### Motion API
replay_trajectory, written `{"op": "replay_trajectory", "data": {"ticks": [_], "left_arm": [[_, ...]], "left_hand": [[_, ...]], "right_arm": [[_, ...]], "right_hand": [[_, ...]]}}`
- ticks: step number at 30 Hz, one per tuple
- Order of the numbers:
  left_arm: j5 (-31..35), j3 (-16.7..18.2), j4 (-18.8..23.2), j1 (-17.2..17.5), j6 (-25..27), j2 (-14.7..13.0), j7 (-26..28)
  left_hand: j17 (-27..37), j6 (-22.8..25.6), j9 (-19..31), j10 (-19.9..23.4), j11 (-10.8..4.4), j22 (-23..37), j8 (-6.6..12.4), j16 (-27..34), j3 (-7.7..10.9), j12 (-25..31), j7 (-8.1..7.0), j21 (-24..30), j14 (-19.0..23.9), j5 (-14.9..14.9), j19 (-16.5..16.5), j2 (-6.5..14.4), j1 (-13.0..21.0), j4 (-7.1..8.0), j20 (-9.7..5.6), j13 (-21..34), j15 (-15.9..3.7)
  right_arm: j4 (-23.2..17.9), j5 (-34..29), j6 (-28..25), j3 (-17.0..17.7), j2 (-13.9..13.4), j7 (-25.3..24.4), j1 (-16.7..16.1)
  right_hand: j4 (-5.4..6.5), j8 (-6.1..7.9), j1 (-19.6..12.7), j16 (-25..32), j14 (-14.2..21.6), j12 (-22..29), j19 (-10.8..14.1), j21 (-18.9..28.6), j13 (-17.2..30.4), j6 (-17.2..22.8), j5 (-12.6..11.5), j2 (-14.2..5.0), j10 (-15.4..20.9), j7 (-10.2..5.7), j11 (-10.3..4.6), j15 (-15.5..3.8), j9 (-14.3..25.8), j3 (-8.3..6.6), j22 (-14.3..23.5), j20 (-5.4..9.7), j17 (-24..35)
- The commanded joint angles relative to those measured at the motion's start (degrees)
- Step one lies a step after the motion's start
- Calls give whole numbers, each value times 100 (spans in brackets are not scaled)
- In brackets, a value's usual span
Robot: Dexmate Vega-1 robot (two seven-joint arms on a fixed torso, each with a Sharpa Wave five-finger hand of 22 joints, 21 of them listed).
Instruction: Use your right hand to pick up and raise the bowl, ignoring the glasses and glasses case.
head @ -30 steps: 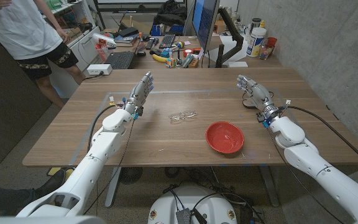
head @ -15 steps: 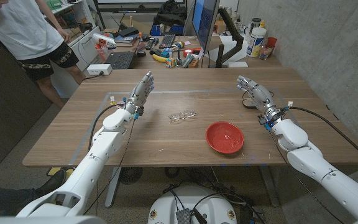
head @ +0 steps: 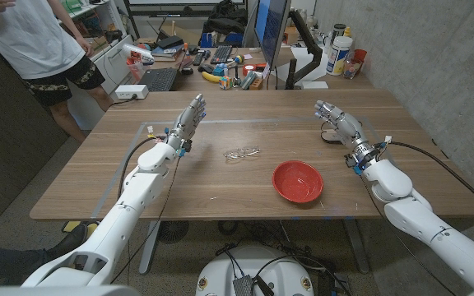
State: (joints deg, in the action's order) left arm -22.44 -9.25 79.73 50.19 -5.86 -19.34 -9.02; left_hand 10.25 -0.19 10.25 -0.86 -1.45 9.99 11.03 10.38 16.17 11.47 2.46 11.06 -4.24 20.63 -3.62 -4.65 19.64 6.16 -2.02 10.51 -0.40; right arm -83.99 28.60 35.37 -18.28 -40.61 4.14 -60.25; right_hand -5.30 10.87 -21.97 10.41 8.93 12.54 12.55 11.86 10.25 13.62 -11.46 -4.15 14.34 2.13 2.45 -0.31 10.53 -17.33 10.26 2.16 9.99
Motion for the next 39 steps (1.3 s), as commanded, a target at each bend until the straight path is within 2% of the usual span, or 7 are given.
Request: {"op": "replay_trajectory", "data": {"ticks": [1,20,39], "left_arm": [[53,-59,70,-8,55,16,46],[69,-52,275,107,132,-42,148],[92,-90,458,161,242,-112,209]], "left_hand": [[22,39,34,26,-1,21,28,36,-16,12,-5,22,6,47,-40,29,15,14,-291,25,-8],[22,41,35,30,-23,21,26,35,-35,12,-6,21,7,51,-47,38,19,11,-282,25,-13],[23,44,35,25,-22,22,25,34,-54,9,-10,22,5,56,-51,46,22,9,-275,25,-14]], "right_arm": [[-47,-39,215,100,-138,11,-167],[-61,-43,515,159,-226,116,-351],[-141,-432,785,281,-330,-109,-595]], "right_hand": [[-34,49,-32,45,44,28,67,27,29,13,-28,55,75,-42,-1,-30,25,-13,16,89,25],[-102,55,-88,50,117,42,121,26,30,50,-64,95,159,-99,-37,-76,24,-17,15,92,24],[-150,68,-117,51,177,45,166,24,31,114,-100,149,214,-146,-54,-90,24,-6,15,88,28]]}}
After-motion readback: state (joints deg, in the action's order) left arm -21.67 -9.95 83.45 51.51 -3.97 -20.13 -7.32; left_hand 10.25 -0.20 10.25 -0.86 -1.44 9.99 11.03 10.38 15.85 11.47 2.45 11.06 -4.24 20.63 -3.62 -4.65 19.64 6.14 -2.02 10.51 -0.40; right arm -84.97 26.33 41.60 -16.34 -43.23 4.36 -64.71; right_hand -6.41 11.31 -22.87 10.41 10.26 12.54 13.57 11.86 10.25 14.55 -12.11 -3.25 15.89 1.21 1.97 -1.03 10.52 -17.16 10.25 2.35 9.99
